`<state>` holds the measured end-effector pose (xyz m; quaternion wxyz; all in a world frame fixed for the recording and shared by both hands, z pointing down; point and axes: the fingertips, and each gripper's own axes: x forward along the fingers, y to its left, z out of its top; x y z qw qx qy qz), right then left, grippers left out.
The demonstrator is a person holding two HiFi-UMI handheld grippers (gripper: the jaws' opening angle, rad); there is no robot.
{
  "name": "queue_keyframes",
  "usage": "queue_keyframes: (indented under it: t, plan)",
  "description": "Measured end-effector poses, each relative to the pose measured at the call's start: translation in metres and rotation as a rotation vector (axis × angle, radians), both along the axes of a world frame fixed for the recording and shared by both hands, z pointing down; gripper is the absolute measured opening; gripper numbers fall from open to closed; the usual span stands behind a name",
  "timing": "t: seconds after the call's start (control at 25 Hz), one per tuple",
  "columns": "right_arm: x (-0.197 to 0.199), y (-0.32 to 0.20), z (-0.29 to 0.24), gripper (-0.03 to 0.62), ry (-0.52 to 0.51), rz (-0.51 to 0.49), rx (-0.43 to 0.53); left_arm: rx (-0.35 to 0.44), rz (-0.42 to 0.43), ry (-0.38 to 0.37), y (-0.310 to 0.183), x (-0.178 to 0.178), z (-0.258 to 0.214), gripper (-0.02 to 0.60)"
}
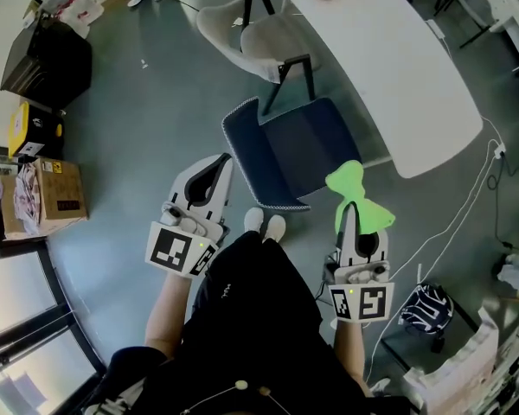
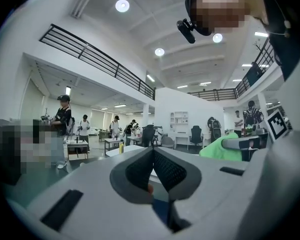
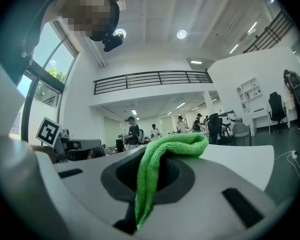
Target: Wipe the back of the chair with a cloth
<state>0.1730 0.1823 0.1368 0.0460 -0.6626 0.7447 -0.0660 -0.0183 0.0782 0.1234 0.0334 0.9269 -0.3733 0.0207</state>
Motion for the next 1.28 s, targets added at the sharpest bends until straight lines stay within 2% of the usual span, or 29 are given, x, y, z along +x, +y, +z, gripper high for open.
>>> queue_keyframes:
  t: [0.24,0.4,0.68,0.92,1.04,1.28]
  plan:
    - [0.01,-0.008,0.006,0.018,-0.004,0.023,-0.01,-0.016,0.028,-0.003,-0.009,0.017,0.009,0.003]
    - [0.008,-0.021,0.017,0.019,-0.001,-0.001,-0.033,-0.028,0.013,0.006,-0.013,0.018,0.015,0.003]
    - [-0.018,-0.066,0.043,0.019,0.035,-0.099,-0.084,-0.073,-0.021,-0.04,-0.023,-0.01,0.041,0.003]
    - [-0.044,-0.11,0.067,0.018,0.053,-0.194,-0.121,-0.111,-0.001,-0.04,-0.021,-0.03,0.062,0.003]
    - [-0.057,-0.132,0.084,0.02,0.065,-0.234,-0.138,-0.122,-0.02,-0.056,-0.02,-0.041,0.074,0.003]
    - [-0.072,-0.174,0.126,0.018,0.109,-0.322,-0.197,-0.199,-0.048,-0.05,-0.015,-0.052,0.107,0.003]
